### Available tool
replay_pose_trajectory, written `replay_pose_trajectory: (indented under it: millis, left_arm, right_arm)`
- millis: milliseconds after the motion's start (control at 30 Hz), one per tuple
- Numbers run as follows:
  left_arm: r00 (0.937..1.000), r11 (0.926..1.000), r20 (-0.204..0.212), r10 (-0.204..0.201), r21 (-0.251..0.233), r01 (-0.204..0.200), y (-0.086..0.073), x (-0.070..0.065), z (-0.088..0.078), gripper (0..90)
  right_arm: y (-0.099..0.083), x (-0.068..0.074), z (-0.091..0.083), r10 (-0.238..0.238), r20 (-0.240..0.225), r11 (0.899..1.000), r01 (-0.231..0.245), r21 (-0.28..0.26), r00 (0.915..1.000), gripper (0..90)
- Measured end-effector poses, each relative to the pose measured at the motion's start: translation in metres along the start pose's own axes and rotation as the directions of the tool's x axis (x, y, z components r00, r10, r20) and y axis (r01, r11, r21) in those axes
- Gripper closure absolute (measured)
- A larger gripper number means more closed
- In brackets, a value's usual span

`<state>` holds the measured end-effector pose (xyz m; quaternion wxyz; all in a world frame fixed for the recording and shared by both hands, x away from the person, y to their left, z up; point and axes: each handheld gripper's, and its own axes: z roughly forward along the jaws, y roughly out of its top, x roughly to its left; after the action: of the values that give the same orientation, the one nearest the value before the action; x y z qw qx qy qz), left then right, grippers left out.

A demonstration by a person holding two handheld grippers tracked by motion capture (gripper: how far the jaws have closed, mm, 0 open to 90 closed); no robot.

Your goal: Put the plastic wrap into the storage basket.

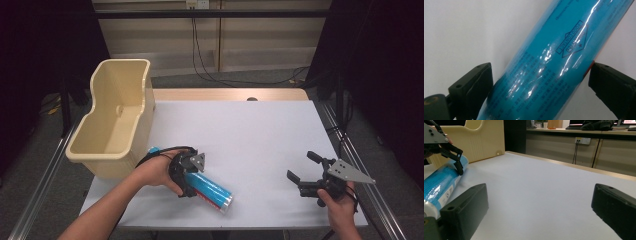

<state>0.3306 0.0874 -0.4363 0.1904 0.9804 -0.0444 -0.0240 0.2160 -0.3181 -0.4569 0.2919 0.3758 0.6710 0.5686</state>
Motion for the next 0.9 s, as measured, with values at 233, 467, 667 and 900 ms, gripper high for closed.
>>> replay_pose_trajectory:
  millis: [233,467,667,900]
  left_arm:
    - [0.9998,0.9998,-0.012,0.018,-0.013,-0.018,-0.003,0.000,0.005,5.3]
    - [0.9977,0.9981,-0.033,0.060,0.012,-0.060,-0.003,-0.004,0.013,8.9]
    - [0.9937,0.9967,-0.076,0.081,0.004,-0.081,-0.002,-0.005,0.010,17.5]
    - [0.9958,0.9990,-0.091,-0.006,0.044,0.011,0.013,0.002,0.009,26.0]
  right_arm:
    - [0.000,0.000,0.000,0.001,-0.003,1.000,-0.001,0.002,1.0000,0.3]
    - [0.000,0.000,0.000,-0.002,-0.003,1.000,0.002,-0.001,1.0000,0.4]
    - [0.000,-0.001,0.000,0.001,-0.001,1.000,-0.001,0.000,1.0000,0.4]
    - [0.000,-0.001,-0.001,0.005,-0.001,1.000,-0.005,-0.003,1.0000,0.4]
